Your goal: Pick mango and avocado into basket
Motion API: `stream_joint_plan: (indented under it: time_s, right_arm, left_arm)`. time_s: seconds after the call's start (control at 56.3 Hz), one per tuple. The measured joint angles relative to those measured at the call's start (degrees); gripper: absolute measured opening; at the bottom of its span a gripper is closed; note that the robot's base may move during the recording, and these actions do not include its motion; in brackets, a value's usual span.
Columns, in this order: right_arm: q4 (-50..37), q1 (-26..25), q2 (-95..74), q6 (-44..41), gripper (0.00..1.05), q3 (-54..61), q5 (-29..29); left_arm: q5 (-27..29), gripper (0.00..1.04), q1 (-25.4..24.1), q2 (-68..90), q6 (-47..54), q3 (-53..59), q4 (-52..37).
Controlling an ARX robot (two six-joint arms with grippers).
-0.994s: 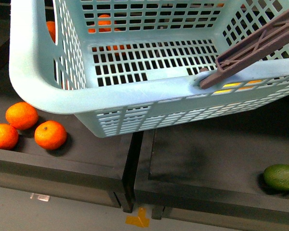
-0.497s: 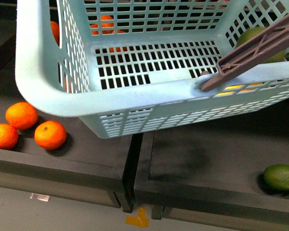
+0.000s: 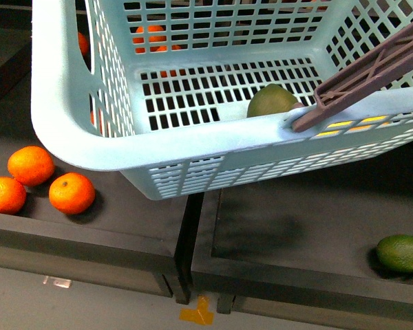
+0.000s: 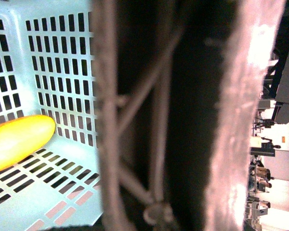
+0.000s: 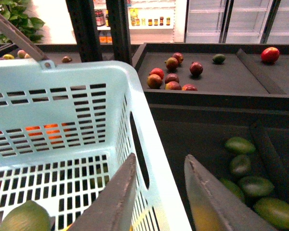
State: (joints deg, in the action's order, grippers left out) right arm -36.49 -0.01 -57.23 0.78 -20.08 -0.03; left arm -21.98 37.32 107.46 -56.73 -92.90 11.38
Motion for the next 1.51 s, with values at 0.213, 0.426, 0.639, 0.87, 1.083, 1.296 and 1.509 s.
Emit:
stream_joint_plan:
  time_s: [0.213,0.426,0.639,0.87,1.083,1.296,1.509]
  right_arm:
    - [-0.6,0.0,7.9,-0.5,0.02,8.4,0.0]
    - [1.6,0.0,15.0,-0.5,0.02,13.2,0.0]
    - [4.4,0.0,19.9,-0.5,0.02,15.3,0.0]
    - [9.9,0.0,27.7,-0.6,0.02,17.7,0.0]
    - [10.4,0.0,30.8,-0.6,0.02,19.1,0.0]
    - [15.1,0.0,35.9,-0.6,0.02,19.1,0.0]
    - [19.2,0.0,40.0,-0.6,0.02,19.1,0.1]
  left_arm:
    - [0.1,0.13,0.0,0.0,0.0,0.0,0.0]
    - [0.0,0.13,0.0,0.0,0.3,0.0,0.0]
    - [0.0,0.13,0.0,0.0,0.3,0.0,0.0]
    - [0.1,0.13,0.0,0.0,0.3,0.0,0.0]
    - [0.0,0.13,0.0,0.0,0.3,0.0,0.0]
    - [0.1,0.13,0.0,0.0,0.3,0.0,0.0]
    - [0.1,0.13,0.0,0.0,0.3,0.0,0.0]
